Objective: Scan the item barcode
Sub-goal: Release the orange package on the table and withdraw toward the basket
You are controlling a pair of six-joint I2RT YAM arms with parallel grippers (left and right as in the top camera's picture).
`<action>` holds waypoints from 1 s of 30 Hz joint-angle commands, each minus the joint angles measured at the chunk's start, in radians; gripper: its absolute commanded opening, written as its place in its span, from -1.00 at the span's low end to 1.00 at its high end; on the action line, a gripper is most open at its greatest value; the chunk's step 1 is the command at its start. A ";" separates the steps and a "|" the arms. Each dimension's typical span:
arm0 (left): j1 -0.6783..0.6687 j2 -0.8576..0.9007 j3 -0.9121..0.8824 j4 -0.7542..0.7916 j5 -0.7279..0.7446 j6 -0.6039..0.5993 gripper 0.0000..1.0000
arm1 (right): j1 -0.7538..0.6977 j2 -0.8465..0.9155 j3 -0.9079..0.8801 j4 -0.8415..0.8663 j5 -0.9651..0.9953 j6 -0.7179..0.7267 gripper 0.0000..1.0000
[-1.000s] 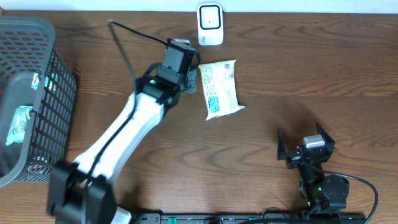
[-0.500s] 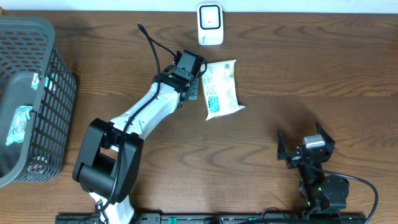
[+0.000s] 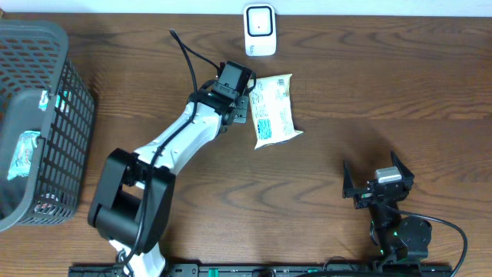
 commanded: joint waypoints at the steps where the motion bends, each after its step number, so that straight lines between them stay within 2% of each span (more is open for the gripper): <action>1: 0.011 -0.143 0.055 0.013 -0.061 0.012 -0.08 | 0.009 -0.006 -0.001 -0.004 0.000 -0.003 0.99; 7: 0.100 -0.352 0.073 0.019 -0.232 0.022 0.27 | 0.009 -0.006 -0.001 -0.004 0.000 -0.003 0.99; 11: 0.268 -0.469 0.073 0.029 -0.249 0.042 0.53 | 0.009 -0.006 -0.001 -0.004 0.000 -0.003 0.99; 15: 0.497 -0.546 0.073 0.032 -0.249 0.042 0.56 | 0.009 -0.006 -0.001 -0.004 0.000 -0.003 0.98; 17: 0.606 -0.564 0.073 0.032 -0.249 0.040 0.65 | 0.009 -0.006 -0.001 -0.004 0.000 -0.003 0.98; 22: 0.842 -0.575 0.073 0.031 -0.249 -0.034 0.73 | 0.009 -0.006 -0.001 -0.004 0.000 -0.003 0.99; 30: 1.073 -0.470 0.058 0.008 -0.249 -0.034 0.73 | 0.009 -0.006 -0.001 -0.004 0.000 -0.003 0.99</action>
